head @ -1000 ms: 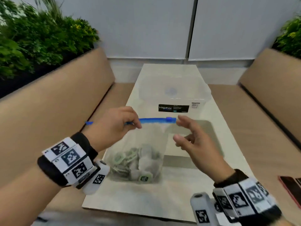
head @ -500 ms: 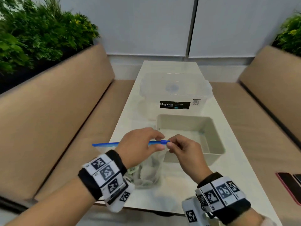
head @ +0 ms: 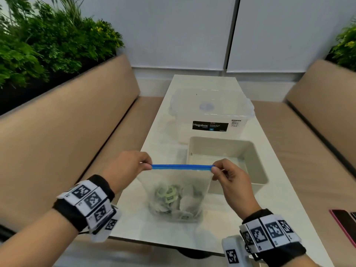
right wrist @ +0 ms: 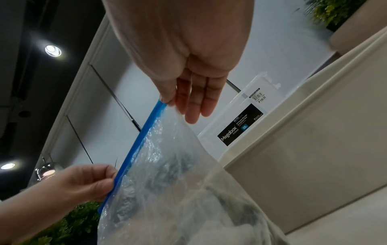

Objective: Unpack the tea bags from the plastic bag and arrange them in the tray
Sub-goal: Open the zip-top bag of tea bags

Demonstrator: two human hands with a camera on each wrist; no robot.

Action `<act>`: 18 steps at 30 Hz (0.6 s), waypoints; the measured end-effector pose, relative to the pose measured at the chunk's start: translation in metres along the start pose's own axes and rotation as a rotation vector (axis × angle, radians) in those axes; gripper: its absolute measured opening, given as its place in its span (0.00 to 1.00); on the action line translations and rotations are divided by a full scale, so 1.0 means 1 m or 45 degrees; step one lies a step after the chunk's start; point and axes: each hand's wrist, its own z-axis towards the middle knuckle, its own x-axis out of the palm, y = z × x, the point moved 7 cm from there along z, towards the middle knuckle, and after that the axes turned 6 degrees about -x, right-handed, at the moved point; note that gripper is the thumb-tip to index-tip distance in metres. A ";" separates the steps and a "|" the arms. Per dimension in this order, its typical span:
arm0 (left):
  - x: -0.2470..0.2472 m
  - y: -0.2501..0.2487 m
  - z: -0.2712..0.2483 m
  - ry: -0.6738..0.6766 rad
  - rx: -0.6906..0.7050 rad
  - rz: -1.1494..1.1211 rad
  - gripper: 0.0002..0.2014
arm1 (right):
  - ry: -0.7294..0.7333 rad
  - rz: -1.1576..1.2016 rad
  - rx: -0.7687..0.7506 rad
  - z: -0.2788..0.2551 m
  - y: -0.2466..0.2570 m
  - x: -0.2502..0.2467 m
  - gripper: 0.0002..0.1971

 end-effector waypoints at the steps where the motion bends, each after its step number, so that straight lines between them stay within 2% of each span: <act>1: -0.002 0.009 -0.003 -0.002 -0.020 0.008 0.05 | 0.001 0.012 0.003 0.000 0.000 0.000 0.12; 4: -0.005 0.028 -0.007 -0.011 -0.060 0.028 0.05 | -0.014 0.039 0.013 -0.003 -0.002 0.002 0.11; 8: 0.002 0.038 -0.012 0.080 -0.046 0.102 0.06 | -0.016 0.079 0.039 -0.002 -0.004 0.006 0.12; 10: 0.006 0.040 -0.016 0.200 0.013 0.189 0.07 | -0.018 0.104 0.057 0.002 -0.003 0.008 0.12; 11: 0.009 0.040 -0.019 0.318 0.051 0.206 0.08 | -0.012 0.124 0.069 0.005 -0.002 0.010 0.13; 14: 0.019 0.025 -0.030 0.663 0.136 -0.081 0.06 | 0.096 0.213 0.092 0.020 0.011 0.032 0.14; 16: 0.023 0.008 -0.027 0.678 0.200 -0.184 0.10 | 0.213 0.293 0.078 0.031 0.028 0.057 0.15; 18: 0.027 -0.004 -0.017 0.637 0.182 -0.320 0.11 | 0.299 0.337 0.070 0.042 0.043 0.081 0.14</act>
